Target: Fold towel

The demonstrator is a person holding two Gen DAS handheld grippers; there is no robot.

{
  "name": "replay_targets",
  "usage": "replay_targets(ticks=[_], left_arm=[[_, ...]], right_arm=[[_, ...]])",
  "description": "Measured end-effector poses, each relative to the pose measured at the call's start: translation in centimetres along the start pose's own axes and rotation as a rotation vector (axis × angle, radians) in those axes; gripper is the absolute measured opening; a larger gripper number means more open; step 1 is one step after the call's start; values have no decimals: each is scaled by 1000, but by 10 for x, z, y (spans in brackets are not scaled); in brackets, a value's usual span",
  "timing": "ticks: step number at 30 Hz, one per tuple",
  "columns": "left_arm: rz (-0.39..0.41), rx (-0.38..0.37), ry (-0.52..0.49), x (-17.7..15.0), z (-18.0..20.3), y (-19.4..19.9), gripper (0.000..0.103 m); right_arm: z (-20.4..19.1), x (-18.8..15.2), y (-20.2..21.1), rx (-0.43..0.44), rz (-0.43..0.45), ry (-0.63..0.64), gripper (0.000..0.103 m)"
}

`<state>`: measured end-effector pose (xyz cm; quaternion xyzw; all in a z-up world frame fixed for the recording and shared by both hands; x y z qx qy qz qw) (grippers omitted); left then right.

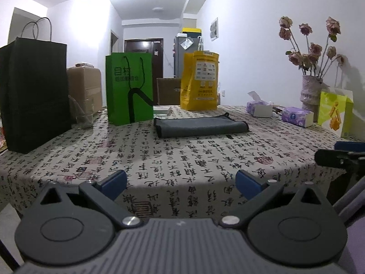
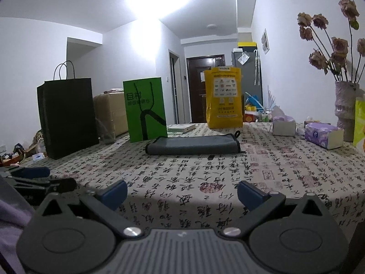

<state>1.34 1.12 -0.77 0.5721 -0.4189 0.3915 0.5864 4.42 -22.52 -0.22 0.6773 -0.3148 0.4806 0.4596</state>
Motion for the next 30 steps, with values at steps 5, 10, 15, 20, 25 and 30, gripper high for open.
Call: replay_targets(ticks=[5,10,15,20,25,30], left_arm=[[-1,-10,-3,0,2,0,103],[1,-8,-6,0,2,0,103],[2,-7,-6,1,3,0,103],[3,-8,-7,1,3,0,103],[3,-7,-6,1,3,0,103],[3,-7,-7,1,3,-1,103]], right_arm=[[-1,0,-1,6,-2,3,103],[-1,0,-2,3,0,2,103],[0,0,-3,3,-2,2,103],[0,0,-3,5,-3,2,103],[-1,0,-3,9,-4,1,103],[-1,0,-3,10,-3,3,103]])
Point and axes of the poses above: each gripper's, at about its wrist camera, not at the fingertips, and y roughly against the way its jaws point, z to its right, x to its top, the point moved 2 cm from there along -y, roughly the way its jaws point, and after that the axes turned 1 degree about -z, right-handed, at the moved point
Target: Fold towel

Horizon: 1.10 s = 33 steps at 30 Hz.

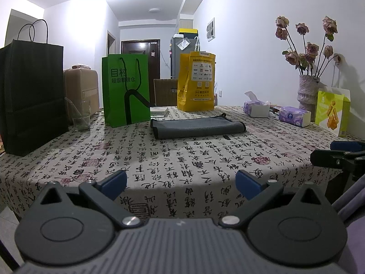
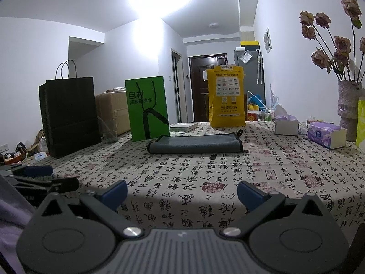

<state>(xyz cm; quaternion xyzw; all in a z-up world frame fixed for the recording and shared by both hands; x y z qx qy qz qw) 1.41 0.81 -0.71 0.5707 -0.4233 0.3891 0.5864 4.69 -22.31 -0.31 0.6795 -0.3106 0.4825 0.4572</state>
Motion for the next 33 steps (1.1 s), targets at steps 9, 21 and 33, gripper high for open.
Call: replay_targets(ticks=[9,21,33], left_arm=[[-1,-2,0,1,0,0,103],[-4,-6,1,3,0,0,103],[-3,-6,0,2,0,0,103]], right_arm=[[1,0,1,-1,1,2,103],[2,0,1,-2,1,4,103],[-1,-1,3,4,-2,3,103]])
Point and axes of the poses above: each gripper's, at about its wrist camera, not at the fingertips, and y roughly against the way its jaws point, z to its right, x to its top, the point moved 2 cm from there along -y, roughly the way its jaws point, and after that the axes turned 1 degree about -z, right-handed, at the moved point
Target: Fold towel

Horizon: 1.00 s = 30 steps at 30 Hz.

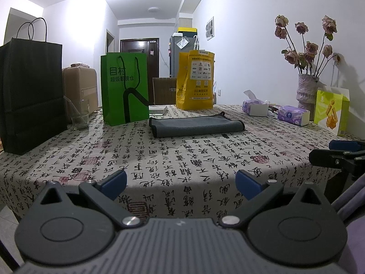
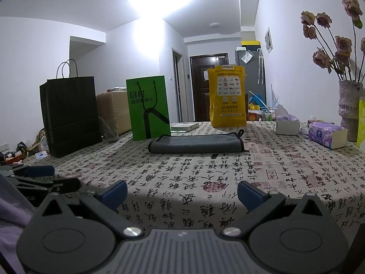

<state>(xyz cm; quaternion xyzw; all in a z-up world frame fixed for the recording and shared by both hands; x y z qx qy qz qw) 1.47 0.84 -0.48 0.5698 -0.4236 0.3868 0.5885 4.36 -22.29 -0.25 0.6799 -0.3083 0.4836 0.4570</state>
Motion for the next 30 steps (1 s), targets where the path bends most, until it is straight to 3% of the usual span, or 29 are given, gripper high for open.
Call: replay_targets(ticks=[30], left_arm=[[-5,-5,1,-4,0,-2,103]], right_arm=[[1,-1,-3,-4,-14,-9,103]])
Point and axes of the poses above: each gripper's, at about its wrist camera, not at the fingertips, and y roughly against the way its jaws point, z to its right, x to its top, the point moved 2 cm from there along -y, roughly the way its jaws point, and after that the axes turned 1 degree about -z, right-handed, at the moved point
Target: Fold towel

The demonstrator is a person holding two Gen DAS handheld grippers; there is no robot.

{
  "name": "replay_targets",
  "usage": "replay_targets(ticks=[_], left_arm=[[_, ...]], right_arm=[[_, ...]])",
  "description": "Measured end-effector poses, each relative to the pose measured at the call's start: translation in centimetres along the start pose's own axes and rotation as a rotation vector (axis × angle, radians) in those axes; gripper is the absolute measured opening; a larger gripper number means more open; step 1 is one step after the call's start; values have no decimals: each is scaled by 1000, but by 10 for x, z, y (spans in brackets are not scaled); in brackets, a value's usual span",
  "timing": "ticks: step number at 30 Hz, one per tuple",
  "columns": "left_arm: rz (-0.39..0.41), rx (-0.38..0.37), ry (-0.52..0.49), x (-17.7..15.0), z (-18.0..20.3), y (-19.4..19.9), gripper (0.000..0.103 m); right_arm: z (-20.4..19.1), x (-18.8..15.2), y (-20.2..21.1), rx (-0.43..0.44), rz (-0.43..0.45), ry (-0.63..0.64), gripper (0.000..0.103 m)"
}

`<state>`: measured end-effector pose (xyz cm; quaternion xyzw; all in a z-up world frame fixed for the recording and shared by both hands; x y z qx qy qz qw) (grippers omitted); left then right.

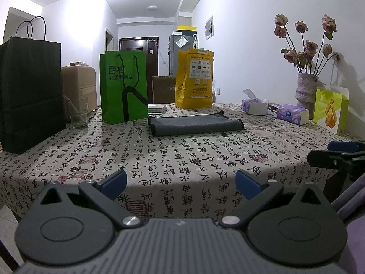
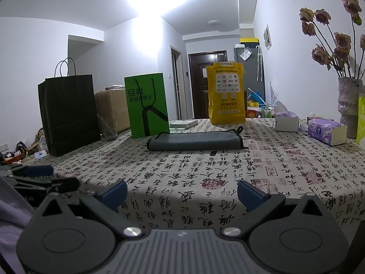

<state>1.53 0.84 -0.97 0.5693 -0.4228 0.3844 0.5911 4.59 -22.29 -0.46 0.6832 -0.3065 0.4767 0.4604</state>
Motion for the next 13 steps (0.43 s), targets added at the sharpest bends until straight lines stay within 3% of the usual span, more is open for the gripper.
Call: replay_targets(ticks=[13], left_arm=[[-10,-9,-2,0,0,-2,103]], right_arm=[[1,-2,-3,4,-10,-4,103]])
Point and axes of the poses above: each gripper's, at about its wrist camera, not at the fingertips, and y roughly against the way its jaws point, z to its right, x to its top, the point moved 2 cm from there along -y, roughly the way its jaws point, and after that the axes turned 1 degree about -z, right-handed, at the moved point
